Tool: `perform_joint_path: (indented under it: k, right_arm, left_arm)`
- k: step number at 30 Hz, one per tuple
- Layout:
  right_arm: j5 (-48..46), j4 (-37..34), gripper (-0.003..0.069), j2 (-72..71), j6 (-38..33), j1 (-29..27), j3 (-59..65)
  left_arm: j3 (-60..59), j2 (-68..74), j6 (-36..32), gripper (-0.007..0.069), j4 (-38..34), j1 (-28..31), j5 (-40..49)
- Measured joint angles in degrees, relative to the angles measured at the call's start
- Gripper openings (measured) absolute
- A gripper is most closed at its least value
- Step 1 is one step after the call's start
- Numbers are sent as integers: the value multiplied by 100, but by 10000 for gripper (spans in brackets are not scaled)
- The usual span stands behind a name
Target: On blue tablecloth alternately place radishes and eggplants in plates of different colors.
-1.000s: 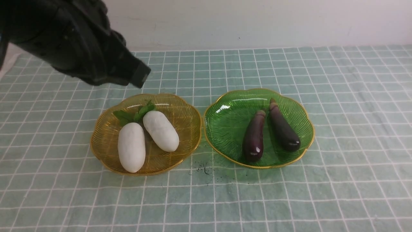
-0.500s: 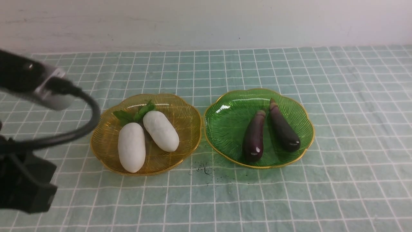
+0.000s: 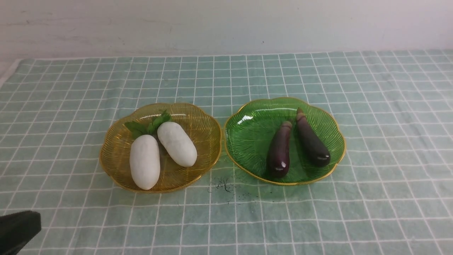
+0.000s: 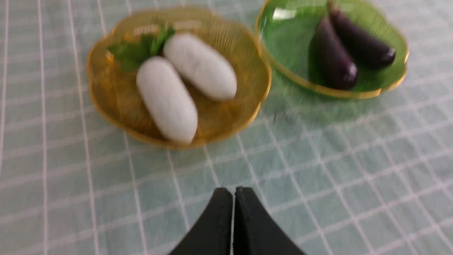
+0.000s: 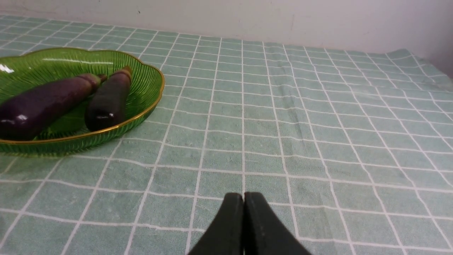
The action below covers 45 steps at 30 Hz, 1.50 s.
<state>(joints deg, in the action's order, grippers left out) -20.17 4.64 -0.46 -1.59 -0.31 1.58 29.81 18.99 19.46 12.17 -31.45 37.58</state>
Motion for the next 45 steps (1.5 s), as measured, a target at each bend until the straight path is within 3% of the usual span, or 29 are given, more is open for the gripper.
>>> perform_joint_path:
  k: [5, 10, 22, 26, 28, 31, 40, 45]
  right_arm:
    - [0, -5, -15, 0, 0, 6, 0]
    - [-5, -5, -15, 0, 0, 6, -2]
    - [-5, -5, -15, 0, 0, 6, -2]
    - [-5, -5, -15, 0, 0, 6, -2]
    - [-5, -5, -15, 0, 0, 6, -2]
    - [-5, -5, -15, 0, 0, 6, -2]
    - [-5, -5, -15, 0, 0, 6, -2]
    - [-5, -5, -15, 0, 0, 6, -2]
  left_arm:
    - [-771, -323, 8, -8, 237, 0, -2110]
    - [-1124, -345, 31, -8, 262, 0, -3076]
    - [-1256, -351, 11, -8, 221, 0, -3120]
    - [-1606, -351, -518, -8, -337, 79, -3087]
    - [-1977, -420, -1185, -8, -873, 369, -3021]
    - [-2411, -725, -1620, -8, -1114, 739, -3002]
    - [-3141, -1929, -1802, -8, -1143, 2119, -2642]
    - [-3143, -1960, -1808, -8, -1148, 2358, -2137]
